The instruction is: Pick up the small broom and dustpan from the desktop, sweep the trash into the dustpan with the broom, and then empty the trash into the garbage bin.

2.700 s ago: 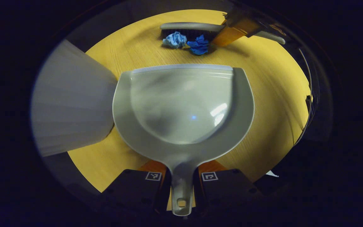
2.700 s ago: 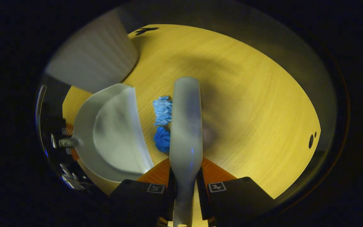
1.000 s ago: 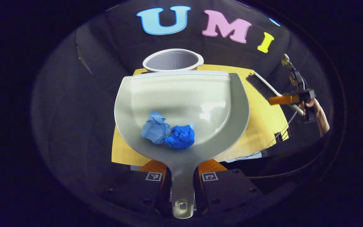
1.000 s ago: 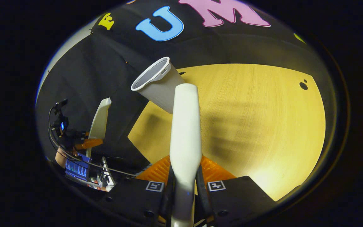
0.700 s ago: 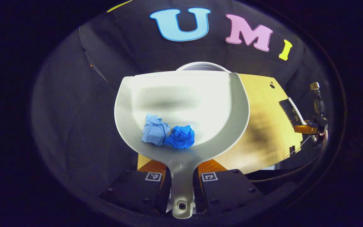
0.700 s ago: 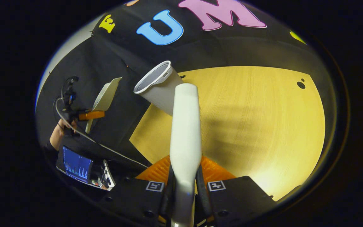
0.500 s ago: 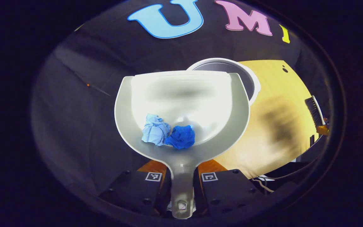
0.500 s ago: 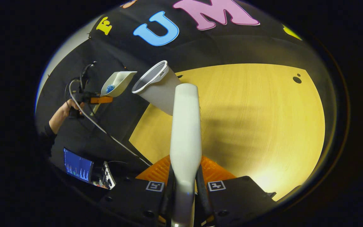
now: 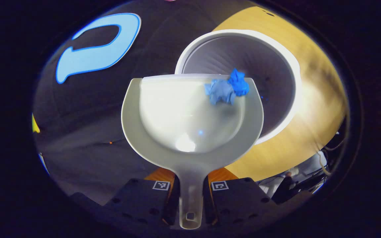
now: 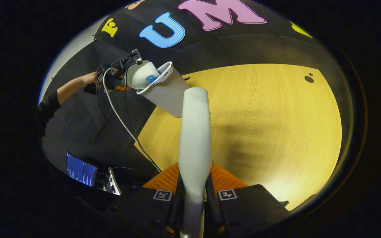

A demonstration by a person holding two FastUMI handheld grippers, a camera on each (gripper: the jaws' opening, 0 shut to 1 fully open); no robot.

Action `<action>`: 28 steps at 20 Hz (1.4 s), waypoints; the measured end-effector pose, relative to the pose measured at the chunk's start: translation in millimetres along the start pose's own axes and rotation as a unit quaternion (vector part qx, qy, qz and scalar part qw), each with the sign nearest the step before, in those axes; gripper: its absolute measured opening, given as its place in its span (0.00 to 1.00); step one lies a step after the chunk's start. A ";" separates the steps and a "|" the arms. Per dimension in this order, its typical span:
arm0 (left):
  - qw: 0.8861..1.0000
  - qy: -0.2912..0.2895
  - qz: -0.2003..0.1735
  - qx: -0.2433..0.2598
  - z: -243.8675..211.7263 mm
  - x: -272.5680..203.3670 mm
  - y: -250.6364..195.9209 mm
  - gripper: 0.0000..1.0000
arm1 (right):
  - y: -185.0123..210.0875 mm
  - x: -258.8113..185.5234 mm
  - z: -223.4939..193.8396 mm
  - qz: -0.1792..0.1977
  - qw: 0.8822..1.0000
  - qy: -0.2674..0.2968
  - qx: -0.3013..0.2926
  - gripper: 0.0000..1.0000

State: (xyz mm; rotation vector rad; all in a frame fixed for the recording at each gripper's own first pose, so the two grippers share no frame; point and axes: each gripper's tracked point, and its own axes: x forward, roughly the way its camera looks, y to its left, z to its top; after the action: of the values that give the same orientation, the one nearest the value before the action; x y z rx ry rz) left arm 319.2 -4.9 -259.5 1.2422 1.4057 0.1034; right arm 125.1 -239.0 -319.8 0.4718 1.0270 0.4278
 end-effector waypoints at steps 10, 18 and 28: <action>0.996 -0.062 0.060 -0.020 -7.9 5.2 6.7 0.28 | 4.8 4.7 -6.5 -0.009 1.000 -0.008 0.022 0.36; 0.948 -0.245 0.006 -0.202 8.8 16.5 -7.7 0.29 | 30.2 8.6 -18.9 -0.070 0.996 -0.031 0.036 0.36; 0.875 -0.375 -0.222 -0.212 79.0 -1.7 -154.3 0.29 | 24.7 2.0 -52.1 -0.147 0.981 -0.056 0.113 0.36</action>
State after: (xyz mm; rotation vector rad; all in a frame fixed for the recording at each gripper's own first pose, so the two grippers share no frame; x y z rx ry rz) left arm 287.5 -117.4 -387.5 0.4695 0.8703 -0.3439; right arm 77.1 -208.7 -330.1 0.5315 1.0204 0.0193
